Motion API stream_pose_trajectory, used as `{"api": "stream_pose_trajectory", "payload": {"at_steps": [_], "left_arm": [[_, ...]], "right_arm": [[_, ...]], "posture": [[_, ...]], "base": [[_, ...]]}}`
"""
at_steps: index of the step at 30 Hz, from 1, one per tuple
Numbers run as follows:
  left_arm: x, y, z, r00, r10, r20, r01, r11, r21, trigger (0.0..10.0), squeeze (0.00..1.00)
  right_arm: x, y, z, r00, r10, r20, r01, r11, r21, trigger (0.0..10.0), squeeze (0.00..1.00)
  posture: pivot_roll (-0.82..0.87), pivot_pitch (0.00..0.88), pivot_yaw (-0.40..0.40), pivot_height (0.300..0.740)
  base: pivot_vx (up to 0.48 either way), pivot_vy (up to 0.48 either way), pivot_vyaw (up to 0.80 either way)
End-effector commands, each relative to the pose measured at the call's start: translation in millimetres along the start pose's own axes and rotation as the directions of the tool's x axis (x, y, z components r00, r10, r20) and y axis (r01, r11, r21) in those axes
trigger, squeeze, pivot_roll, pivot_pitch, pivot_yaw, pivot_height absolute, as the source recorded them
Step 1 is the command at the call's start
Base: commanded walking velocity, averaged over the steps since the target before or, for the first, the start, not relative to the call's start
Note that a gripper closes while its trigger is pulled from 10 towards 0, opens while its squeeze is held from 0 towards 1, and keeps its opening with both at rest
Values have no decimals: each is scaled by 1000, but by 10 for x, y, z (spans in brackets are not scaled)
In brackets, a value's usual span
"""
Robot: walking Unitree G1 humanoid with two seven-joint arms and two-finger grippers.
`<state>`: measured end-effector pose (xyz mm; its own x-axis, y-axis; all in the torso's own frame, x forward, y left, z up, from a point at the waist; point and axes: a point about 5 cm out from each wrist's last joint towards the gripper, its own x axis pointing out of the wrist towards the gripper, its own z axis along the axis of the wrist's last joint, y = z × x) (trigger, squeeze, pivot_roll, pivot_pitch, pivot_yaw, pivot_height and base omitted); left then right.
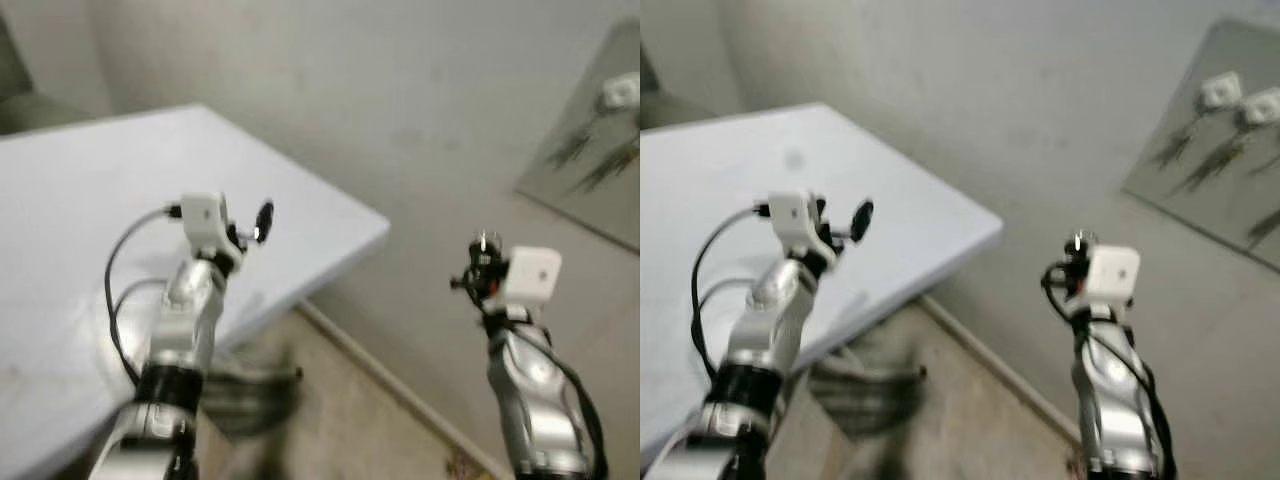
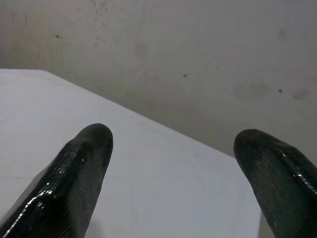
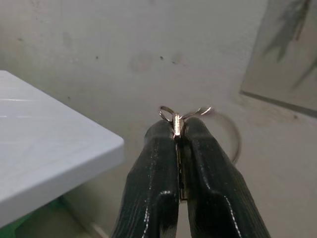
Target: Hang keys on a hook
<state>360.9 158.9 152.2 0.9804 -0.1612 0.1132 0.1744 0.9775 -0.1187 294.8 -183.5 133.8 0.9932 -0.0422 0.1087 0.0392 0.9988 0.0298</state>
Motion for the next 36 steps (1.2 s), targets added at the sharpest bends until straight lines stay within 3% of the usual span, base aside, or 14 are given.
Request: {"api": "stream_pose_trajectory", "payload": {"at_steps": [1, 8, 22, 25, 36], "left_arm": [[13, -37, 1, 1000, -7, 3, 7, 1000, -2, 10000, 0], [10, -58, -1, 1000, -12, 7, 12, 1000, -14, 10000, 0], [-36, -295, -18, 986, -166, 0, 166, 982, 91, 10000, 0], [-38, -345, -3, 982, -187, 1, 186, 979, 89, 10000, 0], [-28, -305, -1, 985, -167, -36, 168, 984, 50, 10000, 0]], "right_arm": [[7, -70, 24, 1000, -25, 5, 25, 1000, -12, 10000, 0], [6, -84, 24, 999, -32, 4, 32, 999, -13, 10000, 0], [-24, -74, 24, 999, -41, 13, 41, 999, -10, 10000, 0], [-36, -56, 39, 999, -28, 24, 27, 1000, 11, 10000, 0], [-50, -34, 29, 1000, -22, 15, 22, 1000, 0, 10000, 0]], "posture": [[-100, 0, -63, 740], [-99, 0, -63, 740], [-102, 0, -53, 740], [-101, 1, -53, 740], [-102, 3, -52, 740]], "base": [[0, 0, -775], [0, 0, -775], [0, 0, -775], [0, 0, 0], [0, 0, 0]]}}
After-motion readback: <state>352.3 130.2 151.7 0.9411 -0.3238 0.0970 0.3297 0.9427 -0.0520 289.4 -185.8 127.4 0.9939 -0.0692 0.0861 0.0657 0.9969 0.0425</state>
